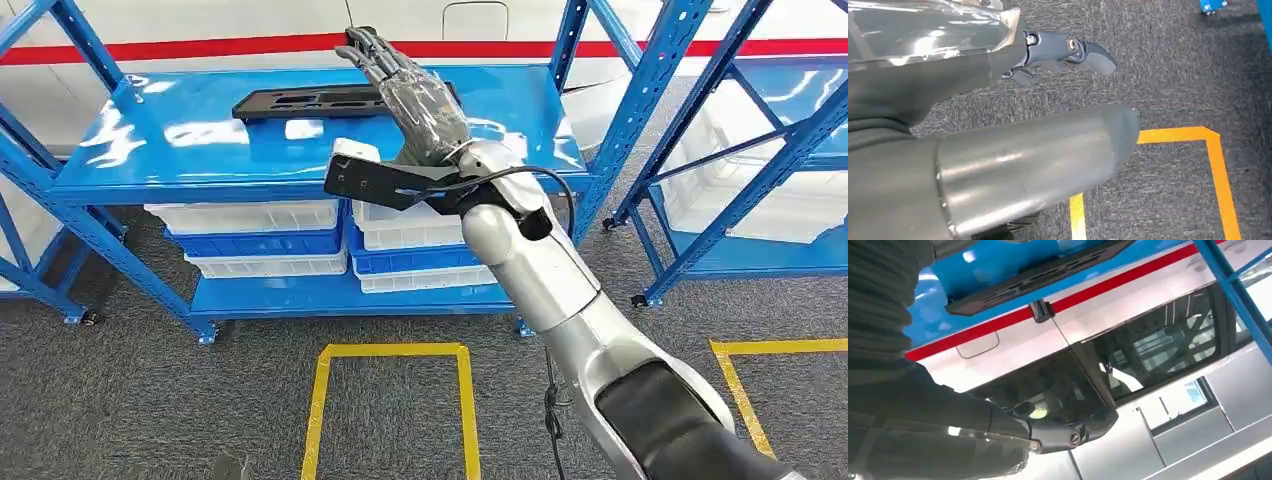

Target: Take the parts from the cabinet and place them on the table.

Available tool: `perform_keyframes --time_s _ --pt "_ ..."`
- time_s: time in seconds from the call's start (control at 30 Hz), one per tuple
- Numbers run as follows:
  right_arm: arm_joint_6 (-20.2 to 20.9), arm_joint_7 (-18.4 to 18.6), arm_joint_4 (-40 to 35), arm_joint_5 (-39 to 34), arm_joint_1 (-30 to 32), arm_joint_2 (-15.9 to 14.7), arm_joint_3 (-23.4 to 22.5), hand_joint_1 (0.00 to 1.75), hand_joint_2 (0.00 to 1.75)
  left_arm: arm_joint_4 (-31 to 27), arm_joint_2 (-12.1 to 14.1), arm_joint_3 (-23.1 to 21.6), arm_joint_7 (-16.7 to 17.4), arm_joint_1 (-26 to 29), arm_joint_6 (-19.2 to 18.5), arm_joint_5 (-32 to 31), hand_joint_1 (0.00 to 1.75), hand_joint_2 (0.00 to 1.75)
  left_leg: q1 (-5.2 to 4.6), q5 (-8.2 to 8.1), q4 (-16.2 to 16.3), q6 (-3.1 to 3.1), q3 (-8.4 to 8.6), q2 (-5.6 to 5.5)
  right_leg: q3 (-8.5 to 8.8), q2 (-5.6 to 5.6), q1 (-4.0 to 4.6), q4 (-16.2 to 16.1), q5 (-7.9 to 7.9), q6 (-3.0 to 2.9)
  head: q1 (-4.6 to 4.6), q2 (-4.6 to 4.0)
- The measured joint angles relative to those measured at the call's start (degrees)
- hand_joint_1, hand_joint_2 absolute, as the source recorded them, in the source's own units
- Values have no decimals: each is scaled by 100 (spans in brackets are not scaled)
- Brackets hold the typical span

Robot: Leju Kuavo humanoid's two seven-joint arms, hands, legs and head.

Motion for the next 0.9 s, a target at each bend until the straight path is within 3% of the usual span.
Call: perform_keyframes --time_s 0.23,0.27,0.3,0.33,0.4,0.43,0.47,0.5,0.53,0.57,0.6,0.67,0.7,0.73,0.77,0.8,0.83,0.87,0.9 --pt "442 -129 -460 -678 -5 -258 -540 0 175 0 48 7 -72 34 59 146 0 0 -2 0 1 0 -6 -3 -1 -1 -1 -1 0 0 0 0" --pt "464 -140 -514 -689 -4 -302 -584 0 175 0 88 7 -88 34 59 177 0 0 -24 -55 9 48 -35 -2 26 -5 -114 -97 11 66 -2 0" --pt "486 -155 -556 -711 22 -339 -626 0 175 0 101 7 -103 46 59 188 0 0 -11 -50 -142 133 -36 13 68 -9 -22 70 143 132 2 0" --pt "499 -188 -617 -757 23 -381 -654 0 175 -2 114 7 -118 50 59 205 0 0 -12 -42 -244 194 74 6 99 -9 -38 40 201 232 -2 0" --pt "523 -223 -651 -816 -4 -450 -665 0 175 -2 118 9 -127 51 72 238 0 0 38 13 -359 240 313 10 -23 35 -54 212 40 176 11 0" --pt "536 -225 -660 -838 -34 -464 -663 0 175 -4 127 11 -127 46 76 249 0 0 51 11 -360 241 323 12 -229 52 -62 579 -109 74 7 0" --pt "545 -225 -663 -851 -33 -481 -660 0 175 -4 133 11 -125 46 74 284 0 0 62 3 -360 222 343 14 -514 71 -68 1032 -255 81 17 0" --pt "562 -223 -663 -868 -30 -501 -650 0 175 -4 131 13 -121 49 74 293 0 0 71 -21 -359 204 353 12 -794 84 -84 1435 -358 158 13 0" --pt "575 -219 -654 -875 -22 -507 -636 0 175 -2 125 11 -107 58 74 299 0 0 85 -51 -355 159 383 6 -1012 82 -119 1661 -355 241 15 0" --pt "582 -217 -643 -877 -18 -523 -623 0 175 -2 125 13 -107 73 74 308 0 0 117 -93 -354 106 427 1 -1067 82 -156 1570 -241 325 13 0" --pt "582 -214 -630 -886 -19 -525 -612 0 175 -2 131 13 -107 87 74 328 0 0 167 -144 -345 33 487 -12 -994 76 -197 1248 -50 405 15 0" --pt "582 -214 -599 -908 -21 -529 -586 0 175 -2 144 17 -116 114 74 352 0 0 277 -298 -315 -121 641 -15 -647 4 -333 199 469 636 22 0" --pt "573 -214 -540 -934 -13 -549 -575 0 175 -4 193 22 -127 121 74 361 0 0 264 -392 -291 -221 704 -7 -703 -105 -286 210 544 689 26 0" --pt "569 -221 -509 -947 -38 -549 -545 0 175 -2 208 22 -142 114 74 367 0 0 274 -448 -259 -287 683 5 -667 -85 -201 112 346 444 37 0" --pt "564 -206 -503 -947 -28 -525 -529 0 175 -9 219 22 -147 111 76 371 0 0 281 -501 -238 -325 665 18 -641 -32 -229 220 385 260 7 0" --pt "555 -203 -496 -954 -52 -536 -536 0 175 -9 216 22 -153 113 76 387 0 0 303 -541 -249 -349 727 34 -662 -19 -229 265 318 169 15 0" --pt "543 -216 -492 -958 -98 -525 -534 0 175 -9 214 22 -160 100 74 398 0 0 314 -492 -200 -370 719 33 -657 24 -213 291 285 113 2 0" --pt "531 -225 -488 -956 -143 -476 -523 0 175 -11 210 20 -169 70 68 398 0 0 347 -275 168 -392 451 -5 -578 89 -217 274 233 37 -2 0" --pt "499 -247 -479 -958 -172 -481 -523 0 175 -11 208 20 -175 46 66 400 0 0 354 -11 757 -385 79 -101 -514 99 -205 244 195 -6 -2 0"
